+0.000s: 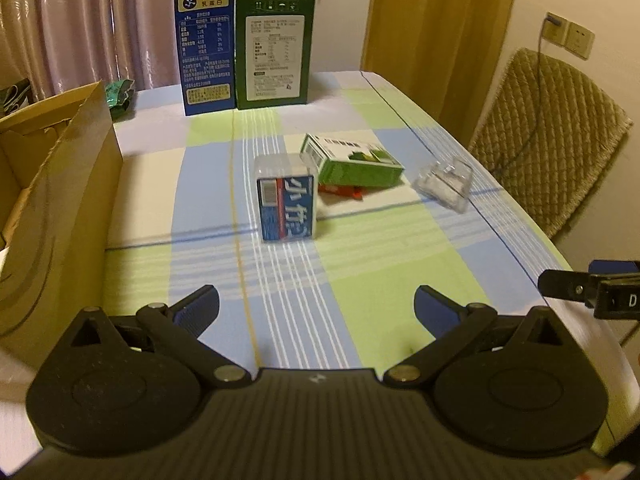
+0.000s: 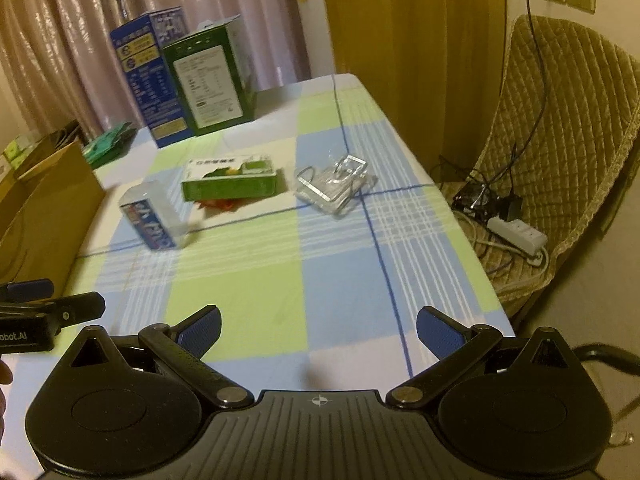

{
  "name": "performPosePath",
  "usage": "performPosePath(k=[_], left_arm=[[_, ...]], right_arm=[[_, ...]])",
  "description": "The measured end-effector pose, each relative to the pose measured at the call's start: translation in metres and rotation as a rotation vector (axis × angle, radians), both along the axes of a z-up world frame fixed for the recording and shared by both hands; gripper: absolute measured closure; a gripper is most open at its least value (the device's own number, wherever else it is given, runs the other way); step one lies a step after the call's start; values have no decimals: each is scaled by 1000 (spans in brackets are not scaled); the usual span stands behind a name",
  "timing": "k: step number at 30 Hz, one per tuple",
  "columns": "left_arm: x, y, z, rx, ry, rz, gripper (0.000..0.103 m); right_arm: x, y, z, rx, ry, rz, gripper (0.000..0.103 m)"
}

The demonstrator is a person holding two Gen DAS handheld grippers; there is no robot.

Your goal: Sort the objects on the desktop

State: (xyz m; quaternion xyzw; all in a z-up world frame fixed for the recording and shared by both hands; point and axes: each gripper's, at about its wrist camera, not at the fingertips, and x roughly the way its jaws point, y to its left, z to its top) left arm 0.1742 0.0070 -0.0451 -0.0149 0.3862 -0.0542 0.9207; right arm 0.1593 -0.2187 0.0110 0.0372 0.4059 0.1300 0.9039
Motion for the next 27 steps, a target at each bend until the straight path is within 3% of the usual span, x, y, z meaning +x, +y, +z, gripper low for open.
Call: performPosePath(k=[12,21,23,27], left_arm=[[68,6,-31,40,-46,40,2],[102,3,-50,66,-65,48,16],[105,2,-53,76,-68,53,21],[109,2,-56,92,-81,56,41]], right_arm=[[67,11,-34,74,-67,-124,2],[100,22,-47,57,-63,-90,2],[104,24,-50,46,-65,-85,2],[114,23,-53,54,-61,-93,2]])
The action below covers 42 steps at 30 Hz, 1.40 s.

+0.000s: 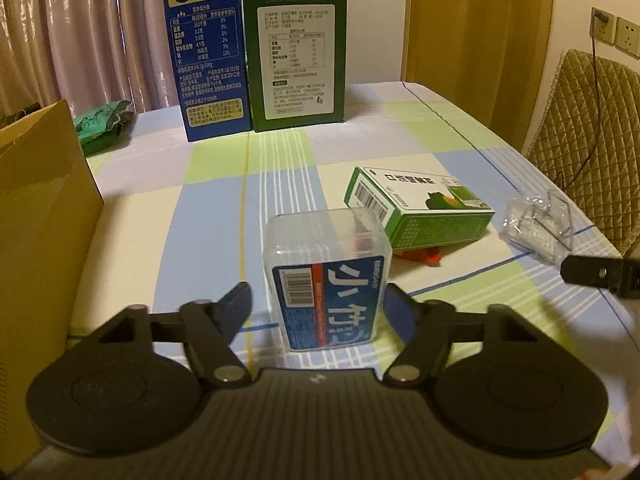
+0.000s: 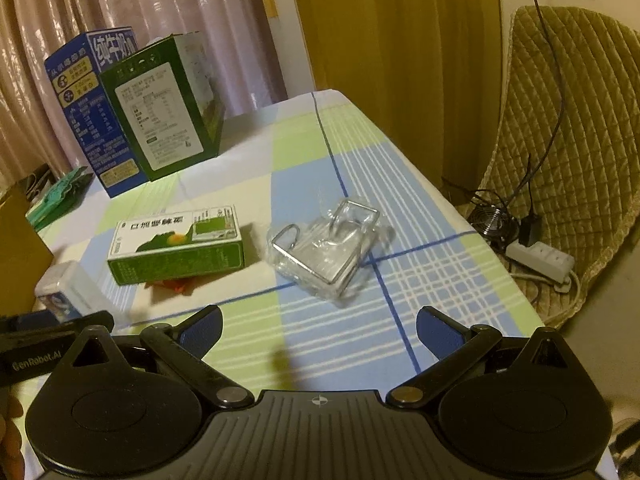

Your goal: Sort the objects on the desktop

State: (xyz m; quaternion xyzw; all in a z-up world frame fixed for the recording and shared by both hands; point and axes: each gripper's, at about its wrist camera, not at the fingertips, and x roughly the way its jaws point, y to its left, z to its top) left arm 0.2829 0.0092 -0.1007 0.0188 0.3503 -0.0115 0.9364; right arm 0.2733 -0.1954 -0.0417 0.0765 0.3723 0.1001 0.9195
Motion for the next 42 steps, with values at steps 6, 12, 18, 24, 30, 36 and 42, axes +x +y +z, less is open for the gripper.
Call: performPosePath(k=[6,12,18,24,30,36,42], left_arm=[[2,4,2,0,-23,2,51],[5,0,3,7,-39,-18,51],[7,-1,4,5,-47,-22,51],[3,-1,1,5,-37,-23,51],[-1,0,-2,20,-32,-32,46],[0,3,-6,42,-23,-38,40],[-12,9,-6,50,3,-52,50]], right_arm=[[15,4,0,33,-4,-19,2],[38,7,-5,76,7,-64,2],[60,9,-14,75,21,-115,3],[72,11,-19,70,23,-131,19],[68,16,-14,0,14,-107,43],[54,21,-11,-40,34,-28,44],[24,29,-9,-73,38,68,44]])
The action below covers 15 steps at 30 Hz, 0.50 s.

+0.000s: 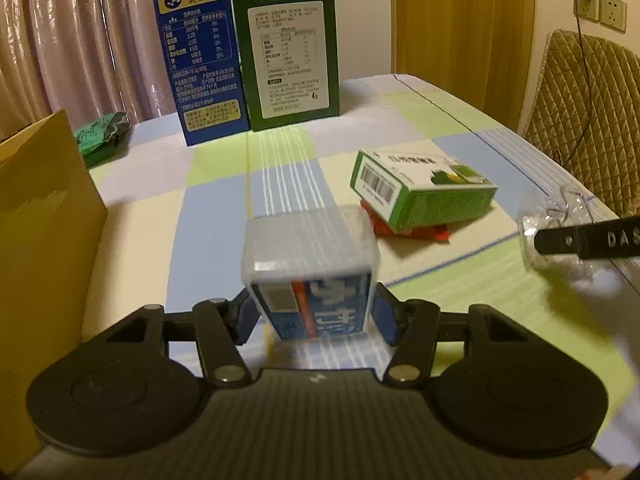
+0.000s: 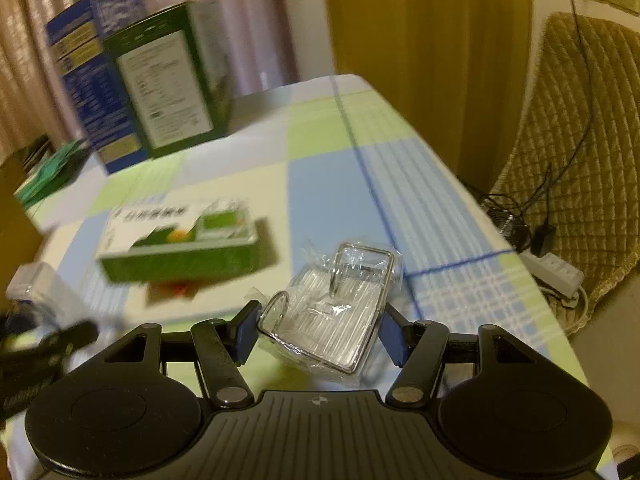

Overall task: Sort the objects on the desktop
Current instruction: 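Grasp the clear plastic wire holder with the right tool while the left tool holds the toothpick box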

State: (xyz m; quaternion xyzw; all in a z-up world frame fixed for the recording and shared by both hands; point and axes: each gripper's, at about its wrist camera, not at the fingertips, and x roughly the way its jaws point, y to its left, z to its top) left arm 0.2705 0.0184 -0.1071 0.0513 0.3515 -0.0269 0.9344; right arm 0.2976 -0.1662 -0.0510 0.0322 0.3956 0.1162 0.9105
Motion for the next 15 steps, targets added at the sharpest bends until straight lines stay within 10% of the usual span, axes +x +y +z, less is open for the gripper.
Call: performPosePath(k=[15], left_arm=[[-118,11,19,-33,83,-81,50]], right_arm=[[-124,17,2,-44,18,205,44]])
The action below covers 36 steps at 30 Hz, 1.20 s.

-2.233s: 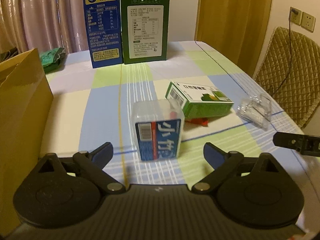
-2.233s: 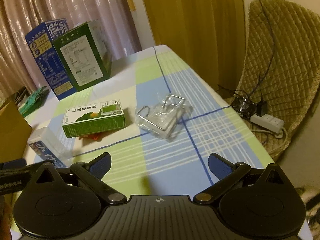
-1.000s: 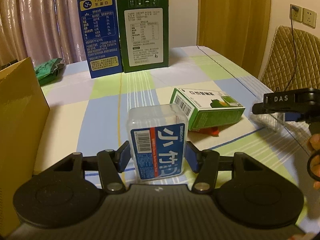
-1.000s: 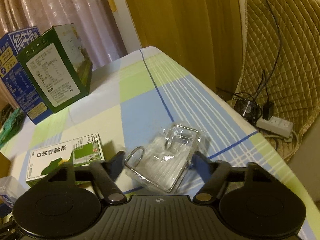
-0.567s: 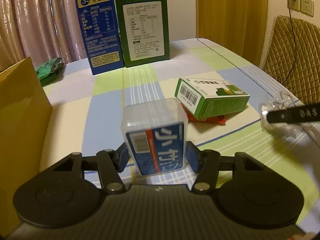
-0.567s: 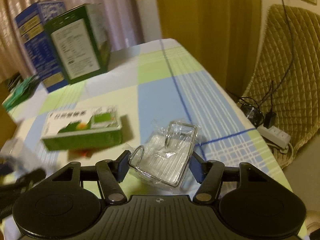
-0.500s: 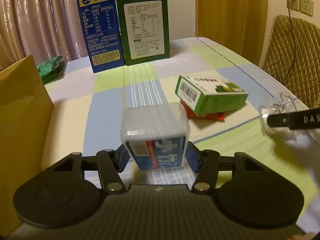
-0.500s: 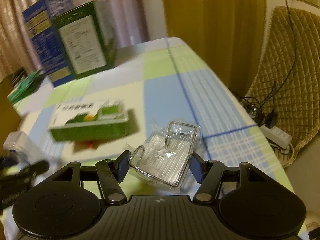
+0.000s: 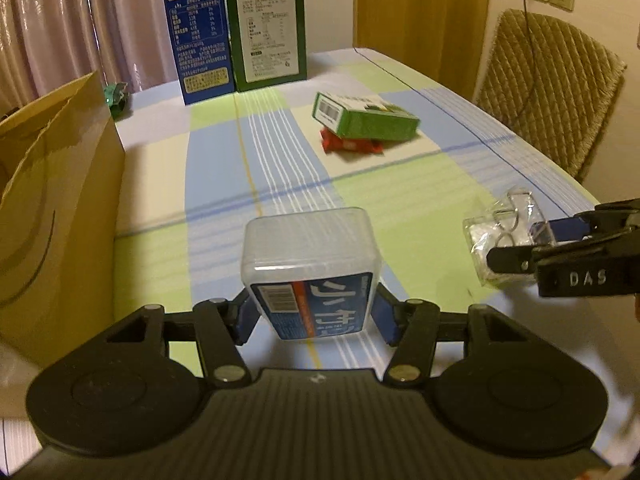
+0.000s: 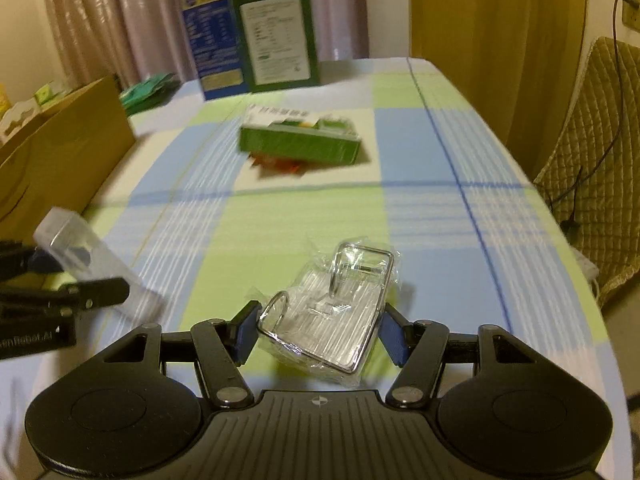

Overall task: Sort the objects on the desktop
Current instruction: 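Grasp the clear plastic wire holder with the right tool while the left tool holds the toothpick box, then lift the toothpick box with the left tool while the right tool lifts the wire holder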

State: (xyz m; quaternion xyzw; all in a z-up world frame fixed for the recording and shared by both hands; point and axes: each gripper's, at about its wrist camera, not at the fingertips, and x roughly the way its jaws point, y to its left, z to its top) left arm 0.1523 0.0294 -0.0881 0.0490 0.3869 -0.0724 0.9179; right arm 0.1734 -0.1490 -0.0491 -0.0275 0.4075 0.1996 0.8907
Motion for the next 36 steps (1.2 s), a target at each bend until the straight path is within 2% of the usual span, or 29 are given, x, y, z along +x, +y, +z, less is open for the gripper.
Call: performPosePath(k=[7,22,23,25,27,31,36], left_arm=[[-10,-10,-5,34,-2,-51,50],[12,-12,-10,12,-36,-23,49],[12,-12,-9,11,-37,-21,49],[11,-11,-9,6,-34,-19,41],[9,-11,-8,13,-36,-21,41],[2,-10,1,23,-63,-22,37],[-19,-7,15,41,-118,-18,38]], right_arm=[[-28,8,-3,-10,-22,37,43],[-24,8,-3,2,-32,29,43],[-24,8,-3,3,-32,29,43],[-23,8,-4,4,-33,29,43],[-23,8,-4,5,-32,29,43],[-22,8,-3,10,-32,21,43],[-22,7,-1,14,-36,15,43]])
